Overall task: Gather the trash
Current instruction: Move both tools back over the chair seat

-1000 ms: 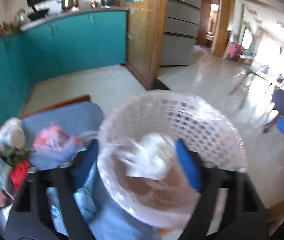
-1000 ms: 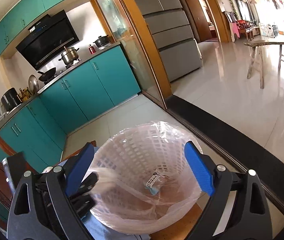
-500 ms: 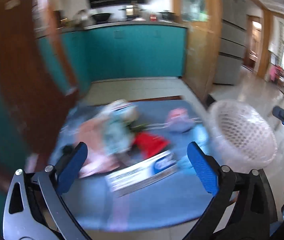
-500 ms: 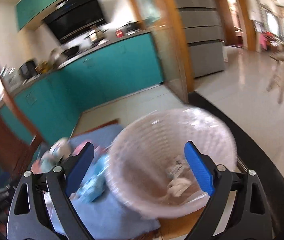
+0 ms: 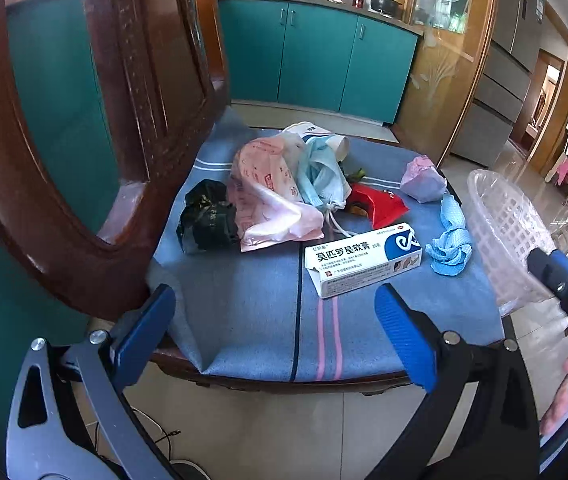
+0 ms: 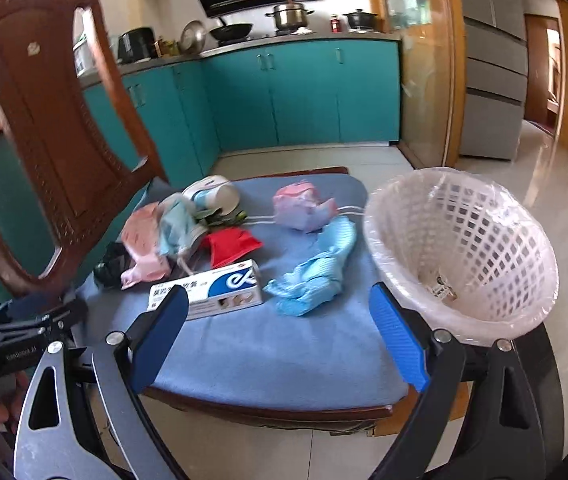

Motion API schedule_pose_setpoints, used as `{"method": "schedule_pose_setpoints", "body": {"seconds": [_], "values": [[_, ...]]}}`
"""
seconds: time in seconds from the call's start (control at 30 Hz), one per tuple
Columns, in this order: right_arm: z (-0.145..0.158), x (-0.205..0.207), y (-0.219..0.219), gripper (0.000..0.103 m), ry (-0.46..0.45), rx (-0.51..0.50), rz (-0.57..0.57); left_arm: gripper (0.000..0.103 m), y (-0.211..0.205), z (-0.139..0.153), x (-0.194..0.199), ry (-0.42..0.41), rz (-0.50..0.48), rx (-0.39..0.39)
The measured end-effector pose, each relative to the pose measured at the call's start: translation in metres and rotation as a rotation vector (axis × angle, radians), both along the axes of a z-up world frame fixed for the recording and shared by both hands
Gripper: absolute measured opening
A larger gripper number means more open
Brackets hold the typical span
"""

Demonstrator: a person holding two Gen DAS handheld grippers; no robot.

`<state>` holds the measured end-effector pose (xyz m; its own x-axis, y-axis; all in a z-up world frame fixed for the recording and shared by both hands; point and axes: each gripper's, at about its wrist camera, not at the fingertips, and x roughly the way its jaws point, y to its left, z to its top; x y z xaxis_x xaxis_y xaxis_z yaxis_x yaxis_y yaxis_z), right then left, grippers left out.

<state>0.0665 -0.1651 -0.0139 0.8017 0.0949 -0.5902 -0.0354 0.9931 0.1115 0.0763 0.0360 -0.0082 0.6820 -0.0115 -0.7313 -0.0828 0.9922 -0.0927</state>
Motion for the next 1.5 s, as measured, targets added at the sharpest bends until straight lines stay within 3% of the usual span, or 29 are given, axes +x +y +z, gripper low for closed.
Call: {"method": "schedule_pose_setpoints", "body": {"seconds": [1.5], "values": [[-0.011,0.005,-0.01,0.09,0.038,-0.003,-0.006,0.099,-0.028,-0.018,0.005,0.046,-0.077,0.066]]}}
